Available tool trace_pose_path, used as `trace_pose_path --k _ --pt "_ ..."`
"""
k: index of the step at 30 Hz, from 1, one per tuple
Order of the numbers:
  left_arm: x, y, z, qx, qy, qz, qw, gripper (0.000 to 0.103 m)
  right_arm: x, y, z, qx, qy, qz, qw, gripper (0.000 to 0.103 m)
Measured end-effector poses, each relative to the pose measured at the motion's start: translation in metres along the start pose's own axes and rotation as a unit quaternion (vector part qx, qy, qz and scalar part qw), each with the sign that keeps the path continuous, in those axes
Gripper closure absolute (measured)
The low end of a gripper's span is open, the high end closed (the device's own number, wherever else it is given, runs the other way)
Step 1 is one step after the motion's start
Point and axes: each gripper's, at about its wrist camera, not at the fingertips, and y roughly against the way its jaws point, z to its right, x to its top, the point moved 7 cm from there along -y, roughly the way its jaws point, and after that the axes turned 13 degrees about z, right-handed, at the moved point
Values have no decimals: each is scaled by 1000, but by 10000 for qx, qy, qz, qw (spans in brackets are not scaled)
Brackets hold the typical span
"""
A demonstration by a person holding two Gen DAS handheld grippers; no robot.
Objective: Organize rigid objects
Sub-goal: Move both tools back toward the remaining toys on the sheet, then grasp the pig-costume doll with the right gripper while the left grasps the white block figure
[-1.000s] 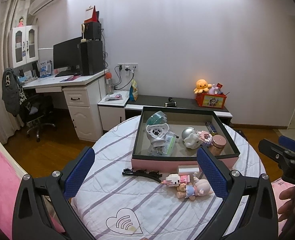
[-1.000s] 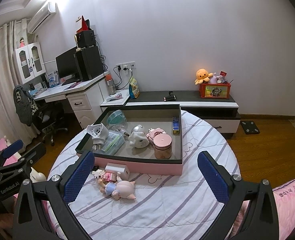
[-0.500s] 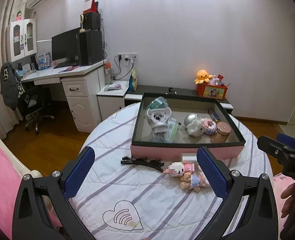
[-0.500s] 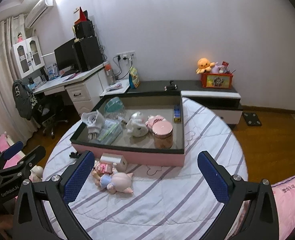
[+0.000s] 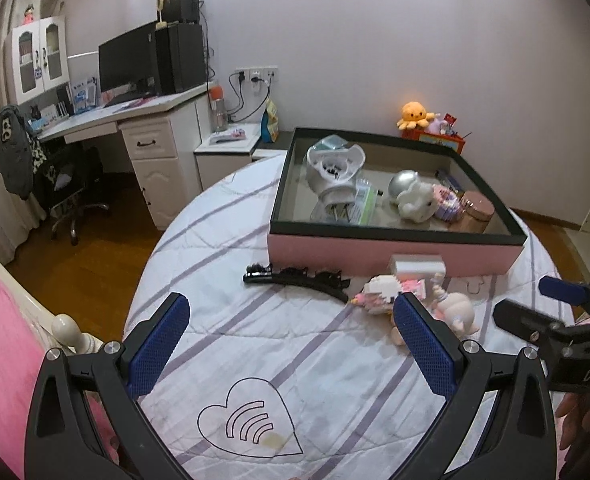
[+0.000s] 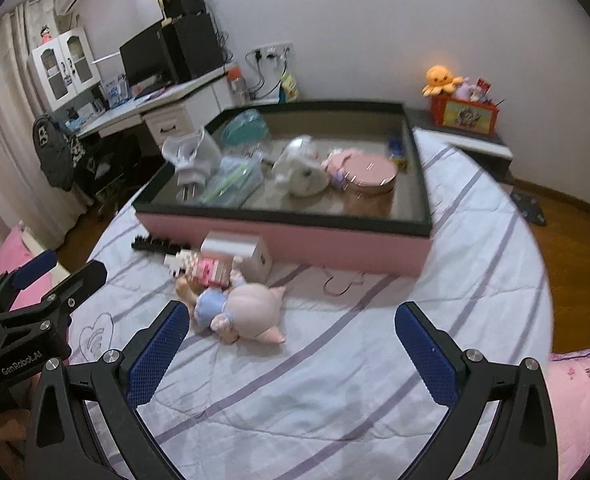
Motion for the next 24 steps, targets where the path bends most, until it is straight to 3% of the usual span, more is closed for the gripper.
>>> trace_pose_path --k 8,13,17,24 --pt "-10 -11 -2 32 -4 -151 9999 0 -22 -36 -10 213 38 -426 9989 2" --pt "-13 -17 0 42 -26 -230 9997 0 -26 -52 -17 465 48 -557 9974 17" --pt "-16 -20 2 37 -44 -280 9996 0 -25 -54 -31 944 71 -568 9939 41" --pt "-15 -22 5 -16 -41 -288 9996 0 -25 -49 -25 1066 -1 -546 9928 50"
